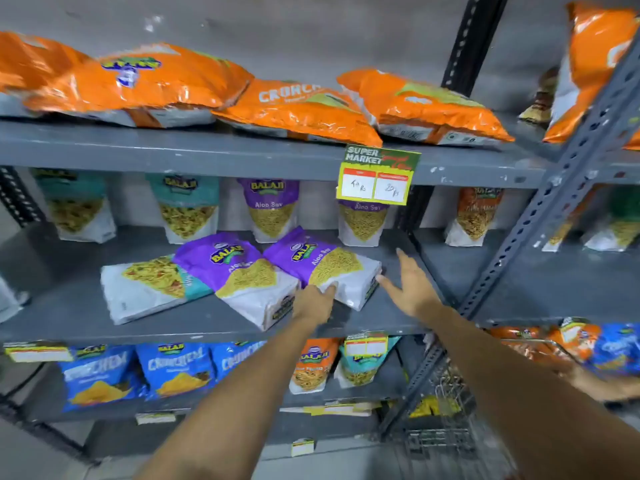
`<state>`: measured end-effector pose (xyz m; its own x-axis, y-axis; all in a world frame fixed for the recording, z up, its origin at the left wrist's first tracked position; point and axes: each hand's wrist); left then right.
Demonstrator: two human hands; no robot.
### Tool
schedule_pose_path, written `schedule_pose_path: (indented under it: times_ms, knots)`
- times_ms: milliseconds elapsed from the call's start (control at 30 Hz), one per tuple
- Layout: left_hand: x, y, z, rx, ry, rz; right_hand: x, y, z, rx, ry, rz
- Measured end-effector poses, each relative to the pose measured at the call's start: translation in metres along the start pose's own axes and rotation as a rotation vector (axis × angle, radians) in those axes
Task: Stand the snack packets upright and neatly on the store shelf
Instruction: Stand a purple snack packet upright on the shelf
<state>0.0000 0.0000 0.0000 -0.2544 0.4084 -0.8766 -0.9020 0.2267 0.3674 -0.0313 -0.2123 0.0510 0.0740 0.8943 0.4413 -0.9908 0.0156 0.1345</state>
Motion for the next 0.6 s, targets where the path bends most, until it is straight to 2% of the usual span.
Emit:
schedule_pose_path:
  times_ms: [100,167,300,433,533,600]
  knots:
    - [-0.003,-0.021,-0.016,0.001,0.320,0.130,-0.011,-0.033,0.006,0.070,-0.191,-0.129]
    - [-0.008,-0.024,-0.026,0.035,0.526,0.147,-0.008,-0.057,0.009,0.139,-0.308,-0.210]
    - [-0.009,-0.040,-0.040,0.033,0.736,0.104,0.002,-0.096,0.012,0.163,-0.431,-0.250]
    - [0.001,-0.055,-0.048,0.002,0.830,0.032,-0.003,-0.105,0.003,0.413,-0.550,-0.231]
    - [0.007,-0.044,-0.051,0.020,0.825,-0.027,-0.016,-0.093,-0.004,0.326,-0.618,-0.121]
    - [0.014,-0.031,-0.053,0.042,0.744,-0.071,-0.027,-0.068,-0.009,0.200,-0.683,-0.043]
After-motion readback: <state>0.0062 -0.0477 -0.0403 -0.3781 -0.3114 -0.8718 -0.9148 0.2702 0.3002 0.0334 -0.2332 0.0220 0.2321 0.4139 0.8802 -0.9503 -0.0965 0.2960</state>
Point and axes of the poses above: each hand's wrist, its own y-axis away from the middle knuckle, its own z-axis out of the back of the hand, x = y × z, and after that the axes turned 13 degrees about x, right-handed
